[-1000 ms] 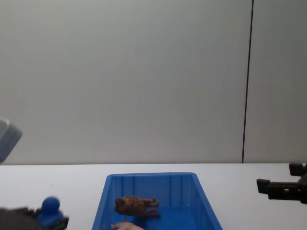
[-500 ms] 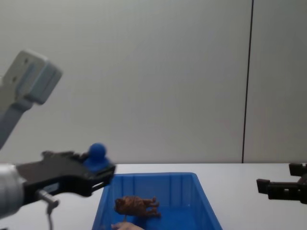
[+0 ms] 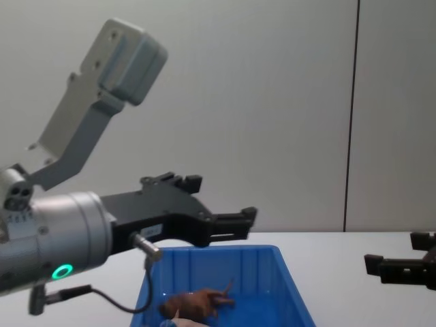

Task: Pick up the two dolls from the table and place them into the box.

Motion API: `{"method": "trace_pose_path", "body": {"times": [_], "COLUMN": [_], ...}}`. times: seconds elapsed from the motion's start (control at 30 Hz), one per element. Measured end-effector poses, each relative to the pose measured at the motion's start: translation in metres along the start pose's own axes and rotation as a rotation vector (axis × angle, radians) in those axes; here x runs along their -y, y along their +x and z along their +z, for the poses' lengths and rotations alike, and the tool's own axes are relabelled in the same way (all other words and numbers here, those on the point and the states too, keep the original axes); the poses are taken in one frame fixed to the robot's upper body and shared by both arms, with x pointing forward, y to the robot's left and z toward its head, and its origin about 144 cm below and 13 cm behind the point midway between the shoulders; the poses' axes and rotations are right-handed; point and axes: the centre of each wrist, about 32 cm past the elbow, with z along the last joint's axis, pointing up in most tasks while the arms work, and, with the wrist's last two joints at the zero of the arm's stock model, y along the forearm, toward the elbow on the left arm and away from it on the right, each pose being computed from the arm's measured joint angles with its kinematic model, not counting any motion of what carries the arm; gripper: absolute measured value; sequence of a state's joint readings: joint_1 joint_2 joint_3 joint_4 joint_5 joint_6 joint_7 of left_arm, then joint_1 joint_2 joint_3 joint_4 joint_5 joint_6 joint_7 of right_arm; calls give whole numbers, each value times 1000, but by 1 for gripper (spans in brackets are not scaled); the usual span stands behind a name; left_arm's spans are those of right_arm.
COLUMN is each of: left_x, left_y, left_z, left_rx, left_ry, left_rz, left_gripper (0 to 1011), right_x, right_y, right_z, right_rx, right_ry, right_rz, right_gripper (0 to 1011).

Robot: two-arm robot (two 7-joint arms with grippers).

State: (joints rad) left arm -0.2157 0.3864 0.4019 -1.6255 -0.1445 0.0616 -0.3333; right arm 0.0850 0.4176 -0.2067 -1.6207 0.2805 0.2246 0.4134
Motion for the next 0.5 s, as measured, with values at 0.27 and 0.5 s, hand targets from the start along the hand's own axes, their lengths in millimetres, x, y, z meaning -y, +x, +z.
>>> {"method": "trace_pose_path", "body": {"times": [0.27,0.5], "left_x": [8,10], "left_y": [-3,-3], "left_z": [9,13], "left_rx": [21,30], "left_ry": [-40,-60], "left_rz": [-42,-55], "left_gripper": [1001,1001], "right_x": [0,0], "right_y": [0,0], "right_z": [0,0], "right_rx": [0,0], "right_ry": [0,0], "right_rz": [0,0], "right_gripper": [1001,1001]}}
